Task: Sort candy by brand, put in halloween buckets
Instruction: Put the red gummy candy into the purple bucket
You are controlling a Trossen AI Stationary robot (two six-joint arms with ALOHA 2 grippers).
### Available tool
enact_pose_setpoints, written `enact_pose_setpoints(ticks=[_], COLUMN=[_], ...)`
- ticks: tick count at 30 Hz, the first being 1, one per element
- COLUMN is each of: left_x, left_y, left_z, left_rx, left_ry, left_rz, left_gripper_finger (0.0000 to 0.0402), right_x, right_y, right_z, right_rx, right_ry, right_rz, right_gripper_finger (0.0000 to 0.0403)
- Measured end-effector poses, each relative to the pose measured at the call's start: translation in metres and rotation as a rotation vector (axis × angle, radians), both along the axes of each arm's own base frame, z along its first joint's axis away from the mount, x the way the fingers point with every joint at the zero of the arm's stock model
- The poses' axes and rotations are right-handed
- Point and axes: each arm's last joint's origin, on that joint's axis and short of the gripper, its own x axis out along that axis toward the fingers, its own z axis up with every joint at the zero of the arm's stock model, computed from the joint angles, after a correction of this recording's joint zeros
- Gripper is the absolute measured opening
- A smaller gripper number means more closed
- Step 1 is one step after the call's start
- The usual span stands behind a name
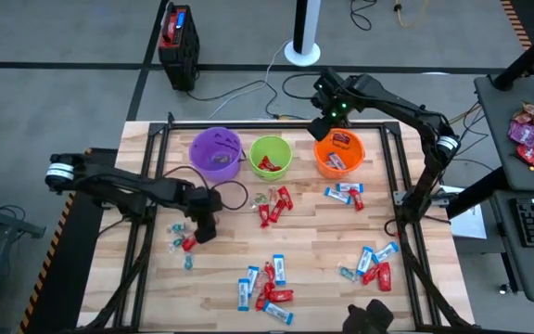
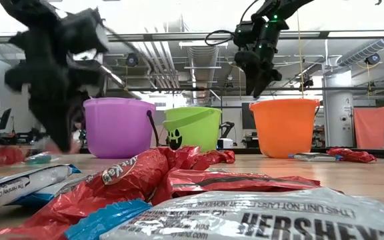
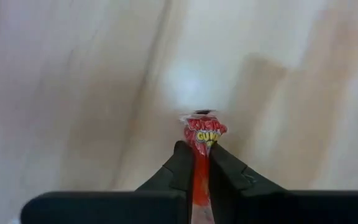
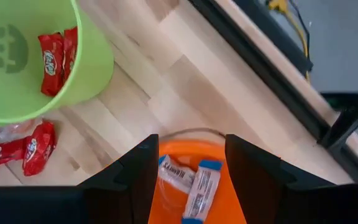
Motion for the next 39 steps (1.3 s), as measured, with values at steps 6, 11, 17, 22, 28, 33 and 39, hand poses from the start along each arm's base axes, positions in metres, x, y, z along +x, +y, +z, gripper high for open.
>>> enact_pose_setpoints(ticks=[6,11,17,22,28,33,39], left_x=[0.001,-0.01,-0.022,-0.026,-0.008,0.006,0.007], left_y=[0.005,0.037,0.099,0.149,0.185,0.195,0.195], left_z=[0.088,0.176,0.204,0.185,0.157,0.144,0.145], left_rx=[0.003,0.296,0.506,0.375,0.201,0.151,0.121], left_ry=[-0.172,-0.383,-0.331,-0.245,-0.197,-0.109,-0.103], left_rz=[0.092,0.388,0.556,0.602,0.562,0.559,0.531], left_gripper_finger=[0.0004,0.0003,0.0001,0.0,0.0002,0.0036,0.0096], right_x=[0.004,0.002,-0.003,-0.01,-0.015,-0.017,-0.017], right_y=[-0.011,-0.03,-0.052,-0.059,-0.064,-0.064,-0.063], right_z=[0.005,0.012,0.023,0.023,0.023,0.022,0.021], right_rx=[-0.095,-0.208,-0.346,-0.368,-0.378,-0.363,-0.344], right_ry=[-0.076,-0.173,-0.273,-0.267,-0.256,-0.243,-0.251], right_rz=[0.028,0.008,-0.017,-0.021,-0.021,-0.025,-0.015], right_gripper_finger=[0.0178,0.0178,0.0178,0.0178,0.0178,0.0178,0.0177])
